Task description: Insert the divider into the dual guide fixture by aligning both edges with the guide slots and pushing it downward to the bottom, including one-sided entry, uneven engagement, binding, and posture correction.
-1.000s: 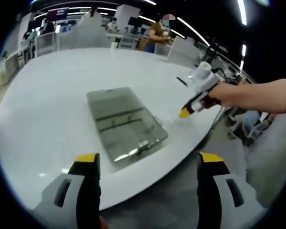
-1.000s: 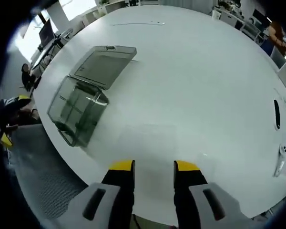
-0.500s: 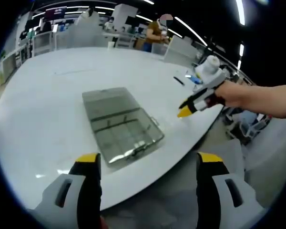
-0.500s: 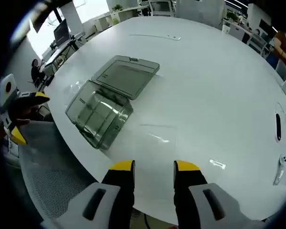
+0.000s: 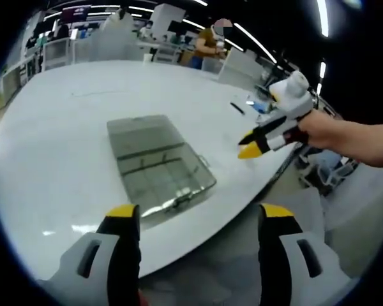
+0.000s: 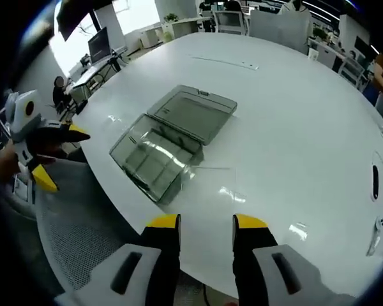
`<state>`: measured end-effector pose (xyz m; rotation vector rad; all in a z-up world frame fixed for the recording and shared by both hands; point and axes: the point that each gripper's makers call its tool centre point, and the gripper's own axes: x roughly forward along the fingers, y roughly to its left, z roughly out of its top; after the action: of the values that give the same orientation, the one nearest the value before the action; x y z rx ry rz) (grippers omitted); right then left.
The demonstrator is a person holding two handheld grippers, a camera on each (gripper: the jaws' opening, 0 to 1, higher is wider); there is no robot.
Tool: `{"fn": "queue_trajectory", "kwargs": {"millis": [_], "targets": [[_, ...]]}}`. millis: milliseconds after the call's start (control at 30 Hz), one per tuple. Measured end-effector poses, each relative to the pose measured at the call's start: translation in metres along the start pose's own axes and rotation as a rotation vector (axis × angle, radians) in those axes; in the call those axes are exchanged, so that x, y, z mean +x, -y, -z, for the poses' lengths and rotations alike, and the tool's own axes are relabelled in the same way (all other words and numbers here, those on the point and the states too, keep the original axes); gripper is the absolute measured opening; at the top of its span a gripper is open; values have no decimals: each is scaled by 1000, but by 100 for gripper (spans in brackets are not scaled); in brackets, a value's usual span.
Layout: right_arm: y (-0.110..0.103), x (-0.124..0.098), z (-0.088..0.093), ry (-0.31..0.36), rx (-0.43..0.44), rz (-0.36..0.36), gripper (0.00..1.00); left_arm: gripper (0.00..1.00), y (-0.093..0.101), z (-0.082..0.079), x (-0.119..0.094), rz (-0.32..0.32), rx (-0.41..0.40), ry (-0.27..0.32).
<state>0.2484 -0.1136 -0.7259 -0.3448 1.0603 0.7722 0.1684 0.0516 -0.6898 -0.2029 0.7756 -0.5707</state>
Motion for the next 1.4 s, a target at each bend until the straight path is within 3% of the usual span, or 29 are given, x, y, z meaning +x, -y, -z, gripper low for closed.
{"fn": "queue_trajectory", "kwargs": {"millis": [633,1400], "targets": [[-44,-13,-24,64,-61,-59,27,58,10,-15,7,42,-29,57],[-76,-21,-39,107,-95,-110,27,41,20,-31,12,88,-75,113]]}}
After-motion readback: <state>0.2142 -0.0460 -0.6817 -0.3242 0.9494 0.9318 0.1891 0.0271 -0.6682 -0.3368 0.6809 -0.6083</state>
